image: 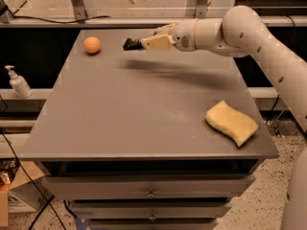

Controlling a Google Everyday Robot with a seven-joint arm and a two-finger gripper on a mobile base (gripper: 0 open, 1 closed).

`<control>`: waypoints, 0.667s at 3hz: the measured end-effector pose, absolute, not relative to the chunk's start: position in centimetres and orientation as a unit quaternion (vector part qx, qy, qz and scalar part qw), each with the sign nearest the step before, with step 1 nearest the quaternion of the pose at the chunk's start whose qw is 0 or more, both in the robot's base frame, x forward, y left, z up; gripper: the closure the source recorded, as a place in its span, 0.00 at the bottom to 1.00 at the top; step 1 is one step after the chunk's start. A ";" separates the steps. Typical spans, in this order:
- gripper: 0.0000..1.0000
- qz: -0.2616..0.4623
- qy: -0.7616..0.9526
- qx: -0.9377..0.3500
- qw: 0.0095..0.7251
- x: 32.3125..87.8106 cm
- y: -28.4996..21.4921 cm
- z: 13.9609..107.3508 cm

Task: Move rxbar chocolate near orange

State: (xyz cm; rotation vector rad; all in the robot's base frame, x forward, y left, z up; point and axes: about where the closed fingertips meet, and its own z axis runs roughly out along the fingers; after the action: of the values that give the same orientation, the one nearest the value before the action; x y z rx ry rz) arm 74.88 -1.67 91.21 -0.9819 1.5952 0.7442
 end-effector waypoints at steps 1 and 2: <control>1.00 0.327 0.650 -0.433 0.532 73.9 2.4 90.6; 0.83 0.322 0.644 -0.447 0.532 74.8 6.1 88.9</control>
Offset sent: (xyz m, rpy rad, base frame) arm 0.0150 0.1223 -0.0446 -0.0388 -0.0666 0.0957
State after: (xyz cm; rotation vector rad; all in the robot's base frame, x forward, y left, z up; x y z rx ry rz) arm 74.84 6.10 88.90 -1.0657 1.5354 0.7677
